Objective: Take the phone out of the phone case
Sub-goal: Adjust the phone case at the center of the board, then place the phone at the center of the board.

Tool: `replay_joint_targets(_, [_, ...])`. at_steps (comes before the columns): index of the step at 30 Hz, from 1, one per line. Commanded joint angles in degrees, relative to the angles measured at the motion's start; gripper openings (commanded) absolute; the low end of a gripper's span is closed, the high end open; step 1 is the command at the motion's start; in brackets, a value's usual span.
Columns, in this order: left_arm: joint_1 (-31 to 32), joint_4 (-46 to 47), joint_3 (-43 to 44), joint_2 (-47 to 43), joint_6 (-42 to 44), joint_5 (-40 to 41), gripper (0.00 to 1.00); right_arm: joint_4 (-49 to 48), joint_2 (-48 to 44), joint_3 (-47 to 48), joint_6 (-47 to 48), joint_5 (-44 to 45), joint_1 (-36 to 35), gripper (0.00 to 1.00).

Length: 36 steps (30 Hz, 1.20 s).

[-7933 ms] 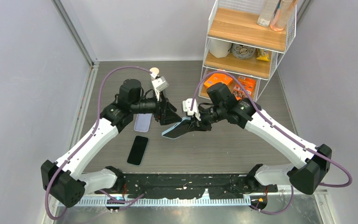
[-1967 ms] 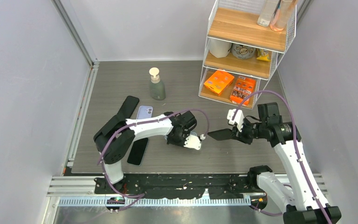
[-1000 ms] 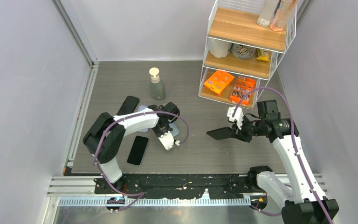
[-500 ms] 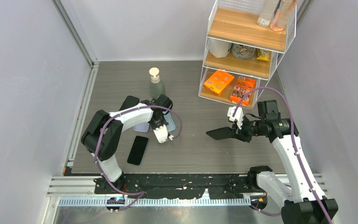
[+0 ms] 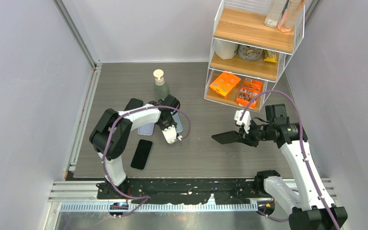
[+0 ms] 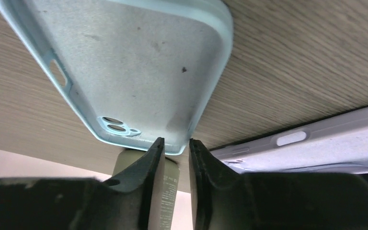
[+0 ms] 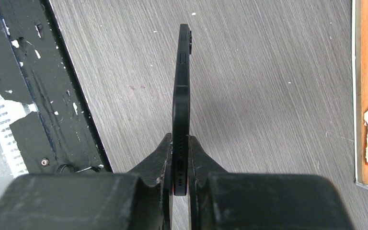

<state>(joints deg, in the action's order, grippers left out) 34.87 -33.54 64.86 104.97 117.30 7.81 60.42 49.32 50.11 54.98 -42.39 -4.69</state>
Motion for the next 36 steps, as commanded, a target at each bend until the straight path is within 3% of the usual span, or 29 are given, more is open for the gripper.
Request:
replay_joint_targets(1, [-0.1,4.1,-0.6,-1.2,17.8,-2.4,0.39,-2.6,-0.3,1.2,-1.1,-3.3,0.2,0.05])
replay_joint_targets(6, [-0.1,5.9,-3.0,-4.9,13.0,-5.4,0.69,-2.4,1.2,1.6,-1.2,-3.6,0.2,0.05])
replay_joint_targets(9, [-0.1,6.7,-4.4,-8.9,8.6,-7.4,0.75,-1.9,2.0,1.9,-1.0,-3.9,0.2,0.05])
replay_joint_targets(16, [0.0,4.8,-7.2,-20.5,-9.2,-15.7,0.78,-2.0,5.9,3.8,-0.8,-4.1,-2.0,0.05])
replay_joint_targets(24, [-1.1,-4.6,-4.0,-33.7,-44.4,-27.3,0.78,-7.8,13.6,6.7,-6.2,-1.7,-15.9,0.05])
replay_joint_targets(29, [-8.2,-5.2,-5.1,-40.3,-56.4,-38.2,0.79,-5.8,24.4,15.3,-6.7,-6.1,-22.9,0.05])
replay_joint_targets(36, [-20.5,2.6,-12.4,-51.1,-65.3,-46.6,0.80,-2.8,39.1,25.9,-7.2,-10.3,-31.5,0.05])
